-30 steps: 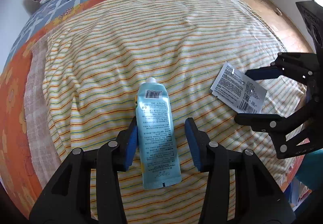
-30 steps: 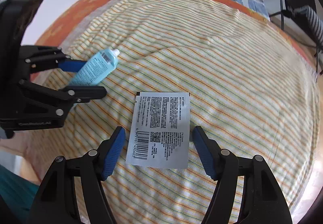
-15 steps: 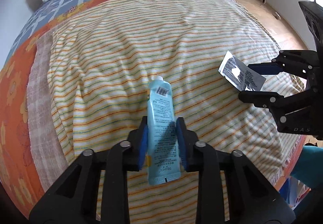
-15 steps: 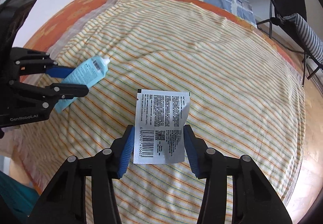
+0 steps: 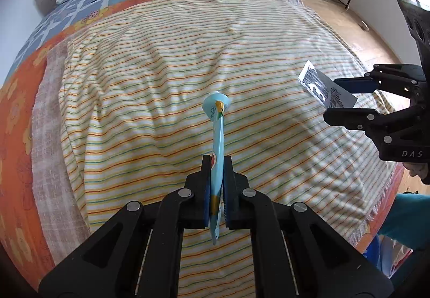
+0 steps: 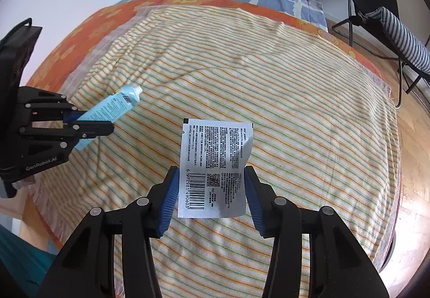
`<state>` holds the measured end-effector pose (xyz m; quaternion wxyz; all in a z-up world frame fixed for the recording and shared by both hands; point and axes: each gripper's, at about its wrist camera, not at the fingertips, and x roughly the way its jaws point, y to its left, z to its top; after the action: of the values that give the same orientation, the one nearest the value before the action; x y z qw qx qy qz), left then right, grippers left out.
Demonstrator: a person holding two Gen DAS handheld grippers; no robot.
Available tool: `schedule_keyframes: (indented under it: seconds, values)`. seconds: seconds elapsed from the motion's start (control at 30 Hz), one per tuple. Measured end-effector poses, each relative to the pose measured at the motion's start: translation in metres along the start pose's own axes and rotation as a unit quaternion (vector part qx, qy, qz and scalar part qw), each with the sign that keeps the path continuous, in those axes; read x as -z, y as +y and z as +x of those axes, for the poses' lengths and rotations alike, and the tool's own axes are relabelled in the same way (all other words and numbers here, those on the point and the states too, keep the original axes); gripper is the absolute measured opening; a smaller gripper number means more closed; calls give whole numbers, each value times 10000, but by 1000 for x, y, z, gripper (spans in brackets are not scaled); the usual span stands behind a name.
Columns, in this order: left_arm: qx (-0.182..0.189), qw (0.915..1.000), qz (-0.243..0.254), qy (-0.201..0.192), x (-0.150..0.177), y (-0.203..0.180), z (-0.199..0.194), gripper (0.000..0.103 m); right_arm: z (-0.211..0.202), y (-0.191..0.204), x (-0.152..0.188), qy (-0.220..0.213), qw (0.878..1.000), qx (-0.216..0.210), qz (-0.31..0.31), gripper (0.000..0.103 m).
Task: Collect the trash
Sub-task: 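Grasp the blue tube with the left tool while the right tool grasps the white sachet, then carry the blue tube and white sachet over the blue basket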
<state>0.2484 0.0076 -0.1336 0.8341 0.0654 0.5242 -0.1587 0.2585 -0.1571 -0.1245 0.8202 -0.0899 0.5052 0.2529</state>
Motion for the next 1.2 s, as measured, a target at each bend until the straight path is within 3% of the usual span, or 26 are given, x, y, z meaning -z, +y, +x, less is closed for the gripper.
schedule_keyframes:
  seconds: [0.1,0.53,0.87,1.2]
  values:
    - [184,9997,-147,-27,3,0,-6,5,-6,1,1,-37,10000,12,-12,46]
    - [294,9991,-72,-310,30,-33,-68,5,-63,26,23,-304,9994,91,-127,46]
    - [416,9972,-34,-613,66,-67,-122,5,-120,54,61,-615,9976,178,-259,46]
    - [636,9956,-44,-688,112,-100,-150,5,-158,85,114,-826,9961,184,-255,46]
